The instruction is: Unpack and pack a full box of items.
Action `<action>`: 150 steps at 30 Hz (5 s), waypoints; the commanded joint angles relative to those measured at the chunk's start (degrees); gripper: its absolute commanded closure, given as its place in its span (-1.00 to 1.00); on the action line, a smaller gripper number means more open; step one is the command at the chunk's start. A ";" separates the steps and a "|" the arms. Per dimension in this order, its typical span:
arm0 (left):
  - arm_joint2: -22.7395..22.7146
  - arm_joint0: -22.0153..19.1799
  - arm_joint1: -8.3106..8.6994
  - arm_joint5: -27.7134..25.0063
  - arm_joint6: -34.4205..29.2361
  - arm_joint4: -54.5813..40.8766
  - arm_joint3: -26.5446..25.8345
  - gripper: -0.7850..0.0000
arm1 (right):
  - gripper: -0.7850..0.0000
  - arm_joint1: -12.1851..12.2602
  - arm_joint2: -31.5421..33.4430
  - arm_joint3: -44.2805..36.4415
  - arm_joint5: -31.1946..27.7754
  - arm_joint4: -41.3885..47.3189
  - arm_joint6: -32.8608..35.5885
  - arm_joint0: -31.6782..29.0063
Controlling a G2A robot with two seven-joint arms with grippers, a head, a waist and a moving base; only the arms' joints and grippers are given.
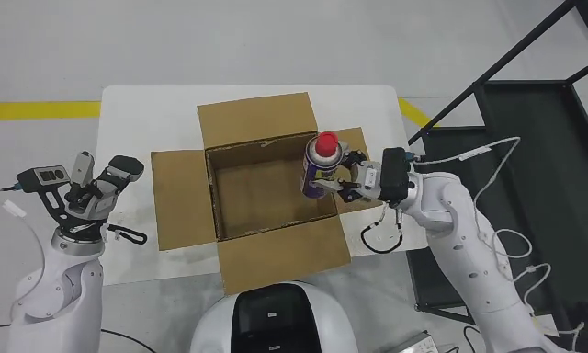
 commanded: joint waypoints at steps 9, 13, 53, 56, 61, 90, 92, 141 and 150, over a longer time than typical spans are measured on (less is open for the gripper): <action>0.00 0.00 0.00 0.00 0.00 0.00 0.00 -1.00 | 1.00 2.99 15.39 6.73 0.51 -10.98 -21.91 -11.48; 0.00 0.00 0.00 0.00 0.00 0.00 0.00 -1.00 | 1.00 2.94 17.75 8.56 2.53 -15.84 -29.81 -16.06; 0.00 0.00 0.00 0.00 0.00 0.00 0.00 -1.00 | 1.00 3.23 20.97 16.47 4.18 -20.02 -41.39 -21.08; 0.00 0.00 0.00 0.00 0.00 0.00 0.00 -1.00 | 1.00 3.38 20.07 19.10 6.65 -21.07 -43.86 -21.71; 0.00 0.00 0.00 0.00 0.00 0.00 0.00 -1.00 | 1.00 3.81 16.83 24.76 10.77 -21.67 -47.99 -21.66; 0.00 0.00 0.00 0.00 0.00 0.00 0.00 -1.00 | 1.00 4.78 11.70 28.44 15.90 -20.08 -49.65 -21.21; 0.00 0.00 0.00 0.00 0.00 0.00 0.00 -1.00 | 1.00 4.77 11.77 28.96 16.15 -20.30 -50.07 -21.38; 0.00 0.00 0.00 0.00 0.00 0.00 0.00 -1.00 | 1.00 3.11 -7.48 55.66 33.75 -22.41 -64.22 -7.52; 0.00 0.00 0.00 0.00 0.00 0.00 0.00 -1.00 | 1.00 2.13 -9.08 60.01 33.88 -22.18 -64.09 -4.70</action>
